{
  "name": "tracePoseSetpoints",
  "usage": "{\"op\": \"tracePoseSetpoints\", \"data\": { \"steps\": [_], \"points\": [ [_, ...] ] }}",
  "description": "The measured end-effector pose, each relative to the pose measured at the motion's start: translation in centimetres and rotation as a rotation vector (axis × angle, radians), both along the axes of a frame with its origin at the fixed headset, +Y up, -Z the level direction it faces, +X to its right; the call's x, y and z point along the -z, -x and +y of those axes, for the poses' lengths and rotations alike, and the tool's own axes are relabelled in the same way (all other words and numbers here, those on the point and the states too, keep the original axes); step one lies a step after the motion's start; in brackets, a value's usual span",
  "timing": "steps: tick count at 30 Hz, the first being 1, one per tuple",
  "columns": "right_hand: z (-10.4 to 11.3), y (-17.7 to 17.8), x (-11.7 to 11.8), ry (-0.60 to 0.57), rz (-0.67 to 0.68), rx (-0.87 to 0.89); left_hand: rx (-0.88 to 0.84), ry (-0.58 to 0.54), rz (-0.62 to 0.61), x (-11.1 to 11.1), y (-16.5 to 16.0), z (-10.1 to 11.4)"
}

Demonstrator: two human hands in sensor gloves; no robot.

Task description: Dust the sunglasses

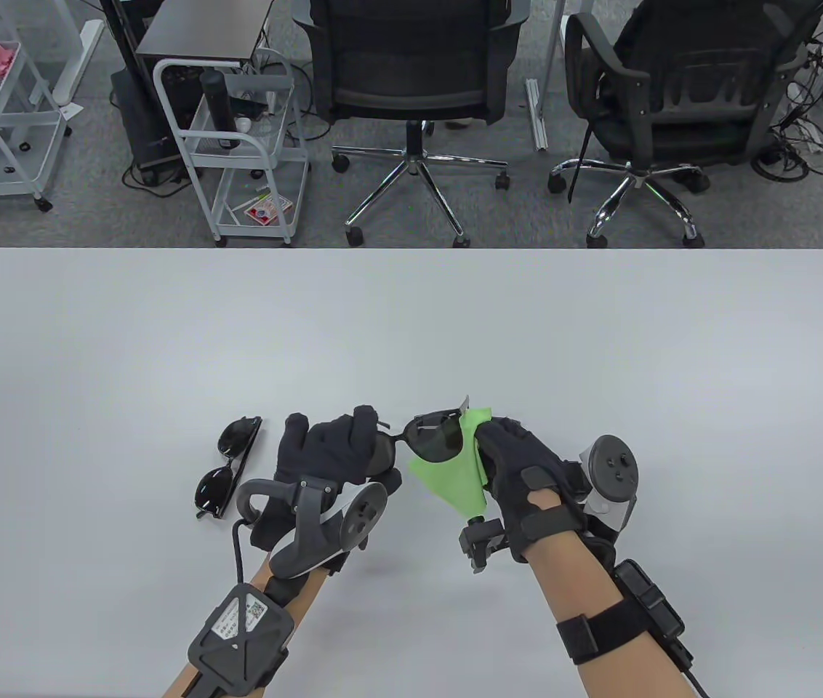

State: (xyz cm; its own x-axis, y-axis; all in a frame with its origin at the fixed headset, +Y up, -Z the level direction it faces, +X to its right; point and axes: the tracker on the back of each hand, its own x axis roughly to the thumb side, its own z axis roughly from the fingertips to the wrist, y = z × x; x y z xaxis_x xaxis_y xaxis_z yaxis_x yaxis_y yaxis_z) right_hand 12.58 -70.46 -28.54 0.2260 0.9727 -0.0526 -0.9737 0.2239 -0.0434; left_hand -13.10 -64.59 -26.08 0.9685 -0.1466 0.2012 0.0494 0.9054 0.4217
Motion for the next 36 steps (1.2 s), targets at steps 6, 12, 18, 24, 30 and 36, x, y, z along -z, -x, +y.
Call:
{"op": "tracePoseSetpoints", "data": {
  "steps": [6,12,18,24,30,36],
  "points": [
    [0.9,0.4,2.2,-0.254,0.555,0.144,-0.062,0.03,0.02,0.5,1.2,0.3],
    [1.7,0.0,2.1,-0.398,0.338,-0.18,-0.081,-0.002,-0.042,0.2,0.8,0.4],
    [1.4,0.6,0.4,-0.288,0.039,-0.238,-0.046,-0.034,-0.046,-0.2,0.2,0.3],
    [0.1,1.8,-0.1,-0.149,0.087,-0.041,0.03,-0.111,-0.082,-1.0,-1.0,0.4],
    [0.9,1.9,0.0,-0.223,0.092,-0.122,0.045,-0.129,-0.084,-1.1,-1.2,0.4],
    [0.7,1.0,0.0,-0.243,0.005,-0.21,0.052,-0.125,-0.091,-1.2,-1.7,0.5]
  ]
}}
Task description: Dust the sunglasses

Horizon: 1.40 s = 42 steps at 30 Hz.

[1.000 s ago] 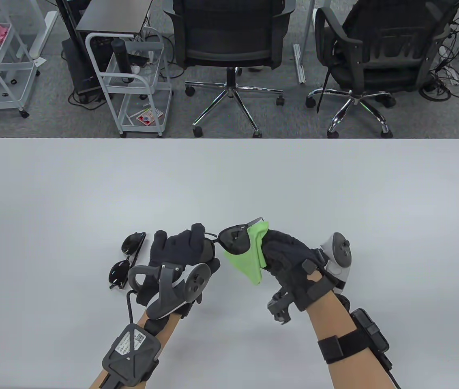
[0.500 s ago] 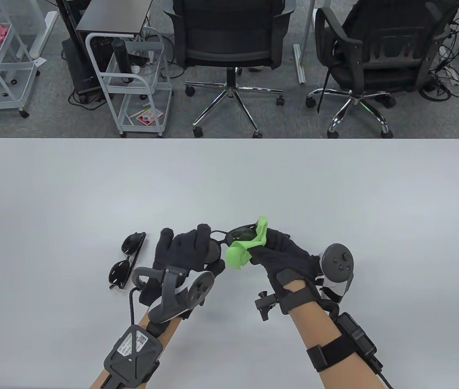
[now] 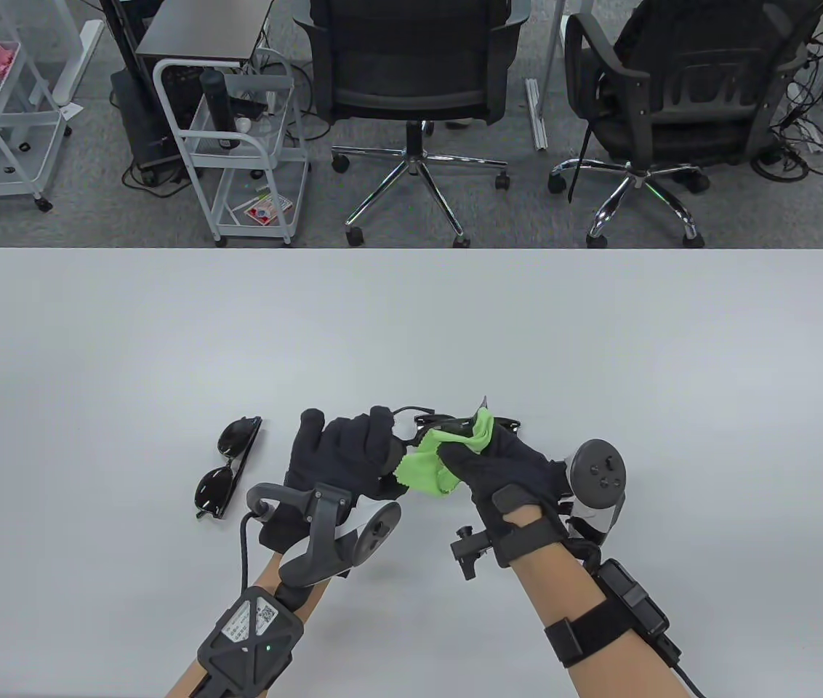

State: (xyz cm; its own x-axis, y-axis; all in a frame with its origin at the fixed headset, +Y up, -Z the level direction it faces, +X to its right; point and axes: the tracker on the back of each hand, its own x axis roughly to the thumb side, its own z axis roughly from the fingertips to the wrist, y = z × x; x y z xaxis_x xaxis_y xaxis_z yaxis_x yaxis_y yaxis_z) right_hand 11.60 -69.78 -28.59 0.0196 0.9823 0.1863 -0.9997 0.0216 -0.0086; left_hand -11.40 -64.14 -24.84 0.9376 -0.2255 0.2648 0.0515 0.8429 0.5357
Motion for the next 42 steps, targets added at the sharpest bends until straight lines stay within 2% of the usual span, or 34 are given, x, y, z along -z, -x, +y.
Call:
{"op": "tracePoseSetpoints", "data": {
  "steps": [4,8,10,14,18,23,27,31,33,37,39,42],
  "points": [
    [-0.1,-0.5,0.3,-0.014,0.028,0.013,0.002,-0.001,-0.008,-0.2,-0.3,0.1],
    [-0.7,0.0,1.2,-0.001,0.268,0.136,0.029,-0.03,-0.001,-0.3,-0.2,0.2],
    [-0.7,0.3,1.1,0.008,0.244,0.132,0.042,-0.042,0.002,-0.4,-0.3,0.2],
    [-0.3,-0.2,0.4,-0.011,0.035,0.003,0.08,-0.068,0.003,-0.4,-0.7,0.0],
    [-0.3,-0.5,0.3,0.007,-0.012,0.063,0.036,-0.04,-0.006,-0.4,-0.7,0.1],
    [-0.6,-0.9,0.6,0.014,0.026,0.056,0.029,-0.032,-0.028,-0.6,-0.7,0.2],
    [-0.4,-0.4,0.8,0.006,0.125,0.058,0.023,-0.044,-0.042,-0.8,-1.1,0.3],
    [0.0,-0.4,0.9,-0.02,0.105,-0.026,0.034,-0.045,-0.047,-0.8,-1.0,0.3],
    [0.1,-0.6,0.8,-0.045,0.047,-0.049,0.038,-0.044,-0.047,-0.7,-1.0,0.2],
    [-0.2,-1.0,0.7,-0.006,0.026,0.062,0.03,-0.036,-0.051,-0.6,-1.0,0.2],
    [-0.5,-1.2,1.0,0.022,0.062,0.068,0.046,-0.03,-0.054,-0.5,-0.9,0.1],
    [-0.9,-1.3,1.6,0.036,0.185,0.087,0.069,-0.004,-0.066,-0.4,-0.7,-0.1]
  ]
}}
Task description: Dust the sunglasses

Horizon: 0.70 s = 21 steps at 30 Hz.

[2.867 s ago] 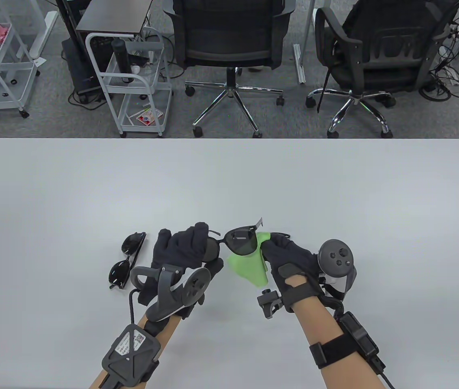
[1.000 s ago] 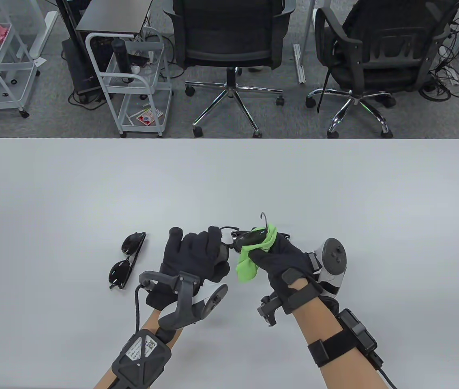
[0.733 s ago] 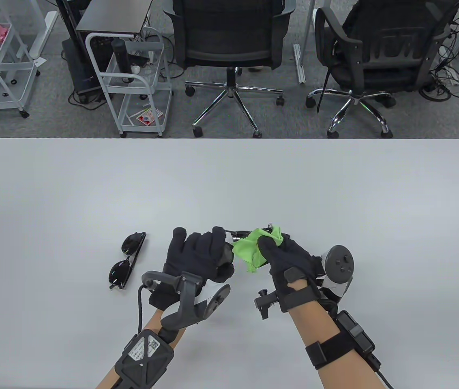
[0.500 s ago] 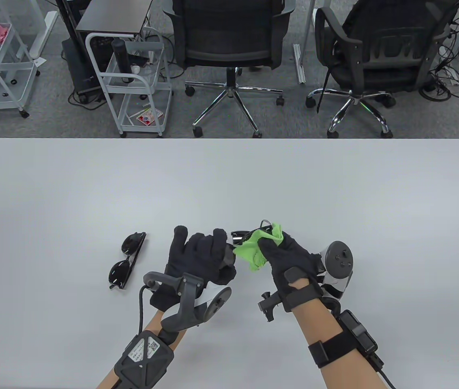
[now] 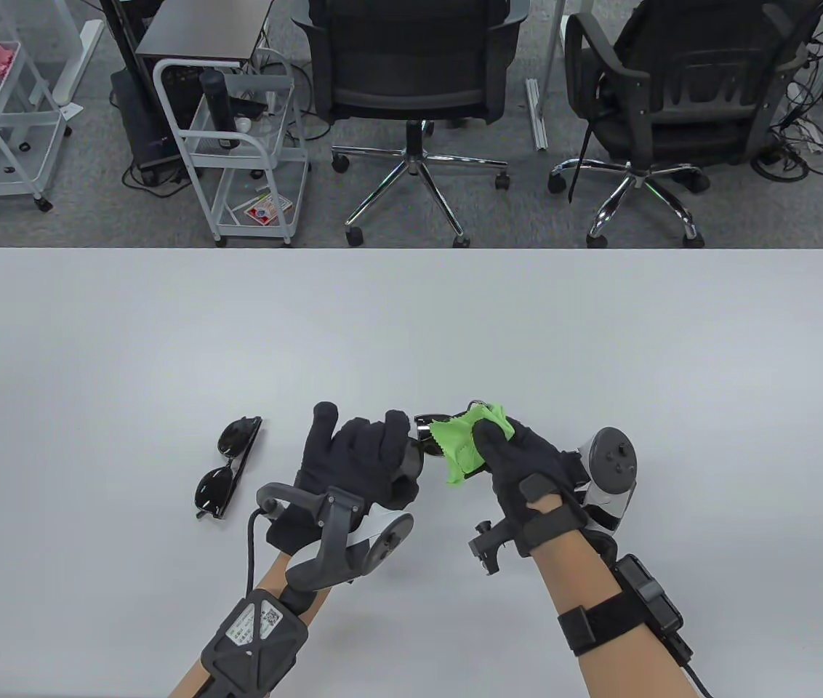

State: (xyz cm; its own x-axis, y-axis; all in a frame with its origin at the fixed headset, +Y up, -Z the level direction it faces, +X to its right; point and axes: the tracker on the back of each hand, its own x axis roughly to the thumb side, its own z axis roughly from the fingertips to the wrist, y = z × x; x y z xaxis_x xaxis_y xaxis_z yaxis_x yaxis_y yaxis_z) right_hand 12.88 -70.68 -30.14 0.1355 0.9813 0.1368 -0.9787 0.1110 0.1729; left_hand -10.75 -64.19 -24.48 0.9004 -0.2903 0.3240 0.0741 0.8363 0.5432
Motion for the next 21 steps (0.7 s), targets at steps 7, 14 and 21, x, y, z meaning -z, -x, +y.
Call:
{"op": "tracePoseSetpoints", "data": {
  "steps": [7,14,21],
  "points": [
    [0.57,-0.01,-0.26,-0.049,-0.084,-0.109,0.014,-0.005,-0.012,-0.01,-0.23,-0.19],
    [0.24,-0.33,-0.42,-0.02,-0.122,-0.055,-0.025,0.029,-0.025,0.09,-0.29,-0.24],
    [0.79,-0.1,0.02,-0.054,0.0,-0.092,-0.022,0.025,-0.015,0.19,0.15,-0.26]
  ]
}}
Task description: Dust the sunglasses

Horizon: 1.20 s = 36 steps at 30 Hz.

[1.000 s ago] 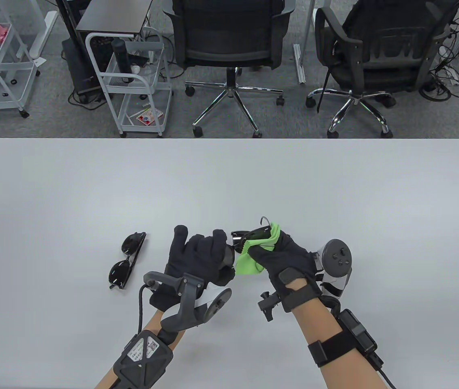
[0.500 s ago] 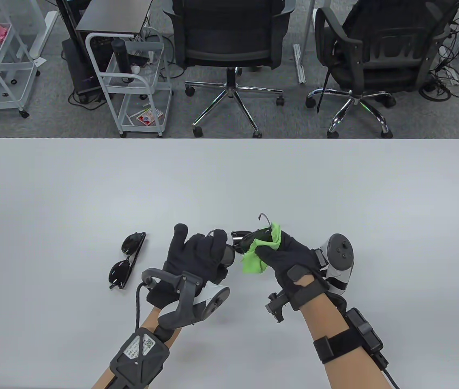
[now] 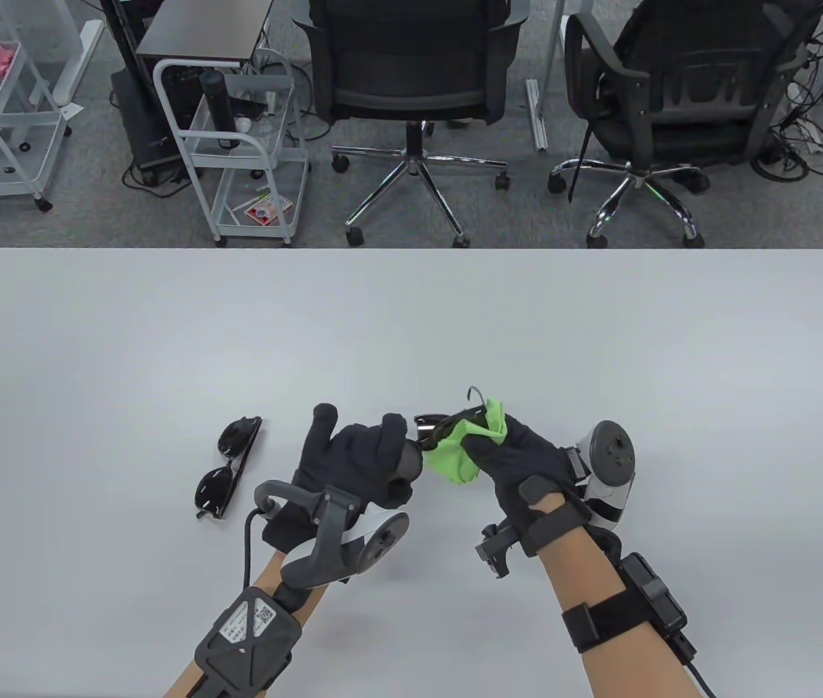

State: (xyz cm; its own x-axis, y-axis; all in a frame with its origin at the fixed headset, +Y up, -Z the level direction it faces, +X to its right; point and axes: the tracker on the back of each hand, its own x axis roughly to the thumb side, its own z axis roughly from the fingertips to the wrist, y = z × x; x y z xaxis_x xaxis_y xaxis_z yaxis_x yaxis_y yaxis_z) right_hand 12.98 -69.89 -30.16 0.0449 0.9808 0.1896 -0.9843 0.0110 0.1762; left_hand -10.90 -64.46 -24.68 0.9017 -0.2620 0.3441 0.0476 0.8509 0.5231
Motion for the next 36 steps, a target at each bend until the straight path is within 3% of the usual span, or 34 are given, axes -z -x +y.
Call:
{"op": "tracePoseSetpoints", "data": {
  "steps": [4,9,12,17,21,27,31,33,36],
  "points": [
    [0.3,-0.2,-0.5,-0.022,-0.142,-0.031,-0.008,0.012,-0.008,0.0,-0.3,-0.1],
    [-0.9,0.2,-0.2,0.034,-0.043,0.056,-0.017,0.012,0.002,0.2,0.0,0.0],
    [-1.5,1.2,-0.3,0.085,0.026,0.179,-0.135,0.082,0.02,0.9,1.1,-0.1],
    [-1.1,2.8,-0.5,0.026,0.116,0.033,-0.206,0.094,0.035,1.2,2.1,0.1],
    [-0.8,3.8,-1.0,0.011,0.101,-0.088,-0.222,0.08,0.01,0.7,1.5,0.4],
    [-0.8,4.7,-1.5,0.049,0.079,-0.085,-0.159,0.042,-0.011,0.1,0.5,0.4],
    [-0.3,4.4,-0.6,-0.012,0.244,-0.099,-0.162,0.033,-0.003,0.2,0.8,0.7],
    [0.2,4.2,-0.3,-0.091,0.383,-0.187,-0.18,0.031,0.008,0.5,1.5,0.9],
    [0.6,4.1,-0.2,-0.151,0.431,-0.327,-0.195,0.035,0.02,0.8,2.5,1.0]
  ]
}}
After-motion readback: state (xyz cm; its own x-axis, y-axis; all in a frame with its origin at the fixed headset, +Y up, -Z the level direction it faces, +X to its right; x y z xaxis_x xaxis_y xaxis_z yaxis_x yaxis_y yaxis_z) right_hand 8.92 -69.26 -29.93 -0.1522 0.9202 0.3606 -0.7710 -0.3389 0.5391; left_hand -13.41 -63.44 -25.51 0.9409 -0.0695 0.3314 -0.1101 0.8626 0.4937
